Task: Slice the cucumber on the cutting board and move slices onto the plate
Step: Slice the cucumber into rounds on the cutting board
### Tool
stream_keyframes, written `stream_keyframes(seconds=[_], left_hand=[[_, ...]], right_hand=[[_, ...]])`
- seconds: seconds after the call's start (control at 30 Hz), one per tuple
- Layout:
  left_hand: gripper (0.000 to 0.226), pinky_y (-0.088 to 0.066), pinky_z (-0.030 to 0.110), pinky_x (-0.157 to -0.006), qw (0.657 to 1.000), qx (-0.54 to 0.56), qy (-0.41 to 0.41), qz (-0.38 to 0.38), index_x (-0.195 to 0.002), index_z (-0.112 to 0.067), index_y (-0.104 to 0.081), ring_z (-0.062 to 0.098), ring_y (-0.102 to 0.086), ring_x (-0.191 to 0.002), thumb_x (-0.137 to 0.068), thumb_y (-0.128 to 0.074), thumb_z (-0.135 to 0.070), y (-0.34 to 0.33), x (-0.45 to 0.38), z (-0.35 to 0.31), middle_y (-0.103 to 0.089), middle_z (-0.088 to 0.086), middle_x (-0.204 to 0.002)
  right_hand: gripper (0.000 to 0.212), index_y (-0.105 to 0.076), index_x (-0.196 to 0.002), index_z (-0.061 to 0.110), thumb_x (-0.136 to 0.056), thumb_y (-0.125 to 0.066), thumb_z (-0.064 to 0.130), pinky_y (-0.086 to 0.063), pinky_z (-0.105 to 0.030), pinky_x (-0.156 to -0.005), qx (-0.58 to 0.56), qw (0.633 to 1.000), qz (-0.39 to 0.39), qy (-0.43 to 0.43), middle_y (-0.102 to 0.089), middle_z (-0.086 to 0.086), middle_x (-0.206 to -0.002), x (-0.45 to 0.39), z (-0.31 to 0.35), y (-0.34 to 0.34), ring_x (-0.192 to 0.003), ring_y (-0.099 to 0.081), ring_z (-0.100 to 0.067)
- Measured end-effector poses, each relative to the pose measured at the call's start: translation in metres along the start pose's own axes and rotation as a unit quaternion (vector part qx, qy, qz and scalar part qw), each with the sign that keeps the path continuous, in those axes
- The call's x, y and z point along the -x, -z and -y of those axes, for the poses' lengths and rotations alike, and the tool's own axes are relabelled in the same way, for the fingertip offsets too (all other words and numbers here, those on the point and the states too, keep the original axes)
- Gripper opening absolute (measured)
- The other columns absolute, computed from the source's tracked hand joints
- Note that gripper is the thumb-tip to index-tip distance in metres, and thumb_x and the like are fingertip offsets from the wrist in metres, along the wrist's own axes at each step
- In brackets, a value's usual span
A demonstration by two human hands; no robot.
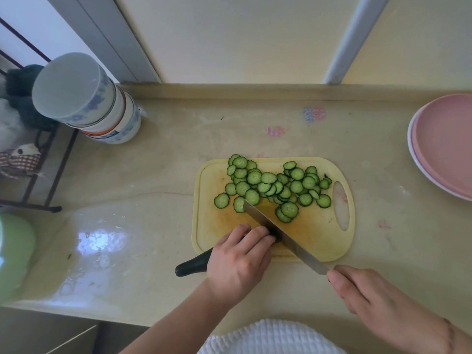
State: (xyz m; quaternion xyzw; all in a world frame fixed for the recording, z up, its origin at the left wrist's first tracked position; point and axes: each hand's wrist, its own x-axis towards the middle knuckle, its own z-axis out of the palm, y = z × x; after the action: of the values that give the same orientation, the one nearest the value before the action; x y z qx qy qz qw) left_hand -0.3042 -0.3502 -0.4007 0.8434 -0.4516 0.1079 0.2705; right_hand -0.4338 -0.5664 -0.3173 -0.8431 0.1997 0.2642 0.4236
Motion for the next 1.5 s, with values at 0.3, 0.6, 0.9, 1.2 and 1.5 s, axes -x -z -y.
stream_keyframes(seconds=[0.3, 0.6, 0.9, 1.2, 1.5], left_hand=[[0.008, -0.051, 0.030, -0.063, 1.000, 0.000, -0.001, -0.002, -0.100, -0.016, -0.076, 0.022, -0.065, -0.086, -0.091, -0.075, -0.017, 0.001, -0.001, 0.001, -0.070, -0.005, -0.105], [0.007, -0.054, 0.033, -0.062, 1.000, 0.005, 0.004, -0.007, -0.097, -0.015, -0.077, 0.022, -0.066, -0.085, -0.090, -0.075, -0.015, -0.001, -0.001, 0.001, -0.072, -0.005, -0.104], [0.008, -0.054, 0.034, -0.064, 1.000, 0.005, 0.000, -0.002, -0.099, -0.015, -0.077, 0.023, -0.066, -0.087, -0.093, -0.073, -0.016, -0.001, 0.000, 0.001, -0.072, -0.004, -0.106], [0.009, -0.051, 0.033, -0.059, 1.000, 0.011, 0.009, -0.006, -0.098, -0.015, -0.077, 0.021, -0.064, -0.084, -0.093, -0.070, -0.017, 0.000, -0.003, 0.001, -0.071, -0.003, -0.105], [0.005, -0.052, 0.029, -0.063, 1.000, 0.020, 0.011, -0.007, -0.095, -0.014, -0.076, 0.020, -0.065, -0.085, -0.090, -0.075, -0.015, 0.001, -0.004, 0.001, -0.070, -0.003, -0.100]], right_hand=[[0.078, -0.040, -0.072, 0.015, -0.071, -0.024, 0.092, -0.030, -0.033, -0.052, -0.034, 0.999, -0.004, -0.006, -0.036, 0.000, -0.051, 0.014, 0.006, 0.011, -0.049, -0.031, -0.009], [0.078, -0.039, -0.071, 0.018, -0.071, -0.017, 0.093, -0.039, -0.044, -0.059, 0.004, 1.000, -0.002, -0.003, -0.039, 0.001, -0.052, 0.022, 0.005, 0.014, -0.050, -0.036, -0.010], [0.074, -0.039, -0.069, 0.016, -0.078, -0.017, 0.085, -0.041, -0.039, -0.059, 0.012, 1.000, -0.002, -0.006, -0.042, 0.001, -0.055, 0.009, -0.001, 0.006, -0.051, -0.038, -0.008], [0.058, -0.041, -0.068, 0.020, -0.085, -0.024, 0.073, -0.036, -0.030, -0.053, 0.014, 1.000, -0.018, 0.016, -0.043, 0.003, -0.053, -0.002, -0.001, 0.001, -0.050, -0.038, -0.007], [0.080, -0.040, -0.072, 0.014, -0.070, -0.024, 0.093, -0.028, -0.031, -0.050, -0.027, 1.000, 0.008, -0.002, -0.036, 0.003, -0.051, 0.016, 0.005, 0.016, -0.048, -0.031, -0.010]])
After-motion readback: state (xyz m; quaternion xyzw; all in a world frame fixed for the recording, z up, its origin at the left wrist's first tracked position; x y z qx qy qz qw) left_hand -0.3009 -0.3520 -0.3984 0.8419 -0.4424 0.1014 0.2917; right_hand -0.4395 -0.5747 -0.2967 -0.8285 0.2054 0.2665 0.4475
